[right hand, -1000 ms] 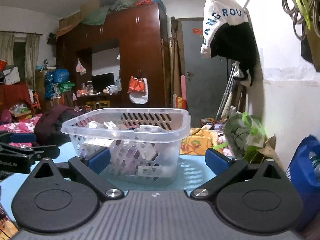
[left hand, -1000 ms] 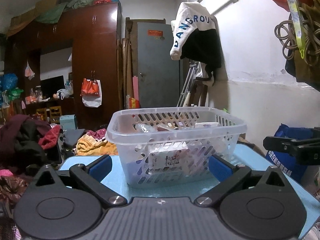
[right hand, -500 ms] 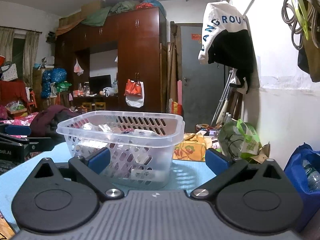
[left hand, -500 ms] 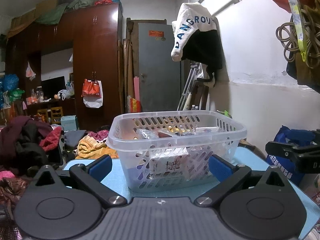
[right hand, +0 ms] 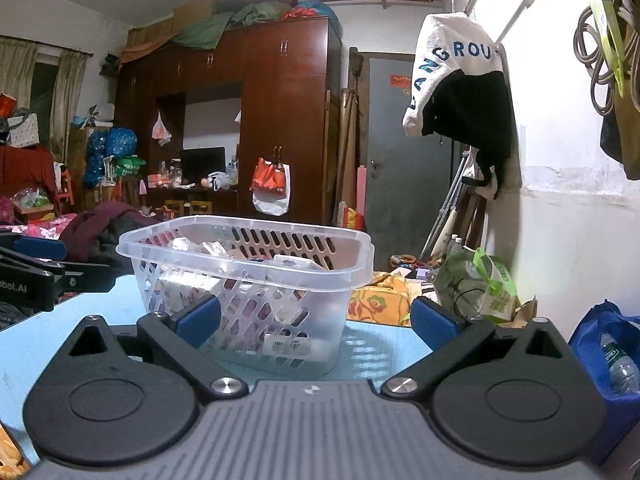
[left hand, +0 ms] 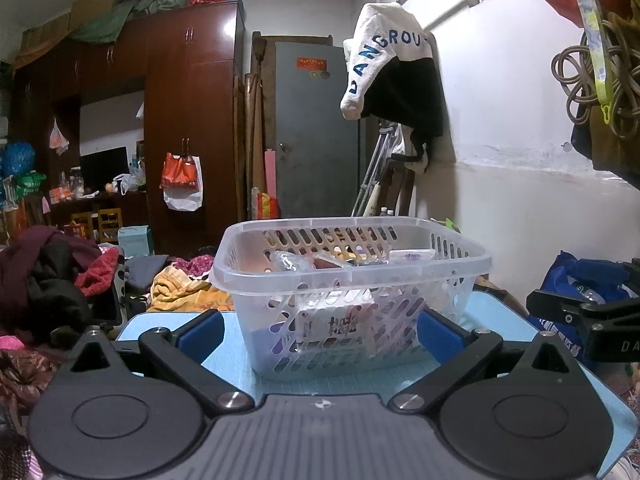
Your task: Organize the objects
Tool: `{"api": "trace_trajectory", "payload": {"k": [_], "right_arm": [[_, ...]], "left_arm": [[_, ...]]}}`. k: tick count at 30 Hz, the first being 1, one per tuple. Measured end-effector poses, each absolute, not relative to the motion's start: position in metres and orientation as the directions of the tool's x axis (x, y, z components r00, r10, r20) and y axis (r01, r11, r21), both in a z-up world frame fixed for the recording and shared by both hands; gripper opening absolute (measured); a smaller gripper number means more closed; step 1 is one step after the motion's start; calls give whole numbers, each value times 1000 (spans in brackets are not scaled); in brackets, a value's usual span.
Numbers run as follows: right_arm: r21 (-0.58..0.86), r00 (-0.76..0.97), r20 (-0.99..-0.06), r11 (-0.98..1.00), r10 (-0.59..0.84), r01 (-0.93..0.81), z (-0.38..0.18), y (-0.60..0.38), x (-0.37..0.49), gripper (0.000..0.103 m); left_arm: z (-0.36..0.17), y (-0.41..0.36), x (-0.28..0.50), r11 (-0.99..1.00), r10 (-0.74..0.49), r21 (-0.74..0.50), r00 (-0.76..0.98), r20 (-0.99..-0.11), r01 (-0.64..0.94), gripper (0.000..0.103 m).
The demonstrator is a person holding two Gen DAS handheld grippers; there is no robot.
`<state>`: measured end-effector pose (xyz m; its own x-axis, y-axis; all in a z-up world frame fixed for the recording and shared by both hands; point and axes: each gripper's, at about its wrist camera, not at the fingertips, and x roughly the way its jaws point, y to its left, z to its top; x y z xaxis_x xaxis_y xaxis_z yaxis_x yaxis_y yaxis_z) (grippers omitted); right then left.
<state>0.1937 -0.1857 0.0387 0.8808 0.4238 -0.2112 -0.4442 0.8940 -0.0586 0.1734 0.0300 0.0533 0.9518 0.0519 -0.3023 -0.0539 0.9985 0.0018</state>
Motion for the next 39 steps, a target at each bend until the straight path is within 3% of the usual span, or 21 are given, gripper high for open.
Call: {"api": "trace_trajectory", "payload": {"k": [39], "right_arm": [[-48, 881, -216, 897, 420, -440, 30, -190, 195, 103]], "left_arm": [[48, 30, 175, 999, 27, -24, 942, -334, -37, 103]]}}
